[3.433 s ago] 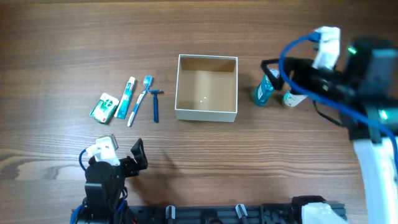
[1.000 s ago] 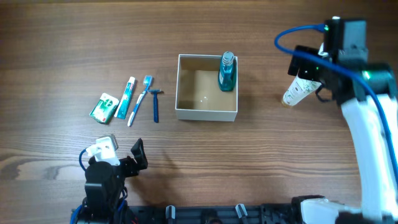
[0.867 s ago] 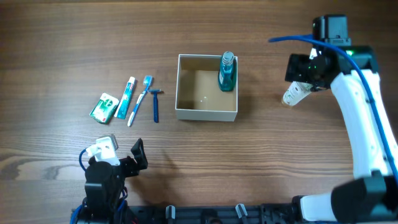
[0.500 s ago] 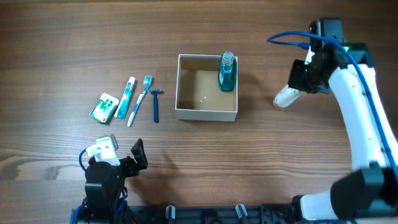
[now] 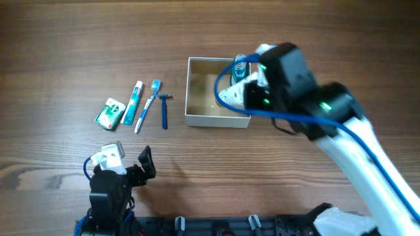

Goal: Pack container
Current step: 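Place the Pantene tube into the box beside the bottle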

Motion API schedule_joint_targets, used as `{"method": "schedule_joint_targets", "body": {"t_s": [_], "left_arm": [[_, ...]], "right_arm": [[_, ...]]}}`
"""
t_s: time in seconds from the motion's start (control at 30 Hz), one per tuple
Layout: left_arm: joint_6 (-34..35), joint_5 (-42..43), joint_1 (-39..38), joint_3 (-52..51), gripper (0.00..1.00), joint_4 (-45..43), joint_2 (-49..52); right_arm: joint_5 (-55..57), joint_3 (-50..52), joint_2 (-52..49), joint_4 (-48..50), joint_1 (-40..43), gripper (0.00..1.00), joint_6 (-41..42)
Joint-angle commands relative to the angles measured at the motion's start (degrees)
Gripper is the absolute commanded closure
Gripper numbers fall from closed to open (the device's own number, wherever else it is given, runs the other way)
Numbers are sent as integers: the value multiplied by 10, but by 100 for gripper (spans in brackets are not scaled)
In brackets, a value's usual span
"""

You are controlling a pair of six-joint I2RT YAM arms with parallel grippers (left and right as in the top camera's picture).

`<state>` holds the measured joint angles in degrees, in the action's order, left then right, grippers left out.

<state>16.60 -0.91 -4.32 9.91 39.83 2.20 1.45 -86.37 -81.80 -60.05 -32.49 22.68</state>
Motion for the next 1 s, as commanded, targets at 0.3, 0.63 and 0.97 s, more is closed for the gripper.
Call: {"method": "schedule_joint_targets", "body": {"t_s": [0.3, 0.63, 0.97], "left_arm": [[-8, 9, 4, -8, 0, 3, -3], [-8, 9, 4, -8, 0, 3, -3], [-8, 6, 4, -8, 0, -8, -3]], "right_arm": [[118, -5, -203, 34, -1, 58, -7], [147, -7, 104, -2, 55, 0, 16], [21, -6, 124, -70, 395, 0, 43]]}}
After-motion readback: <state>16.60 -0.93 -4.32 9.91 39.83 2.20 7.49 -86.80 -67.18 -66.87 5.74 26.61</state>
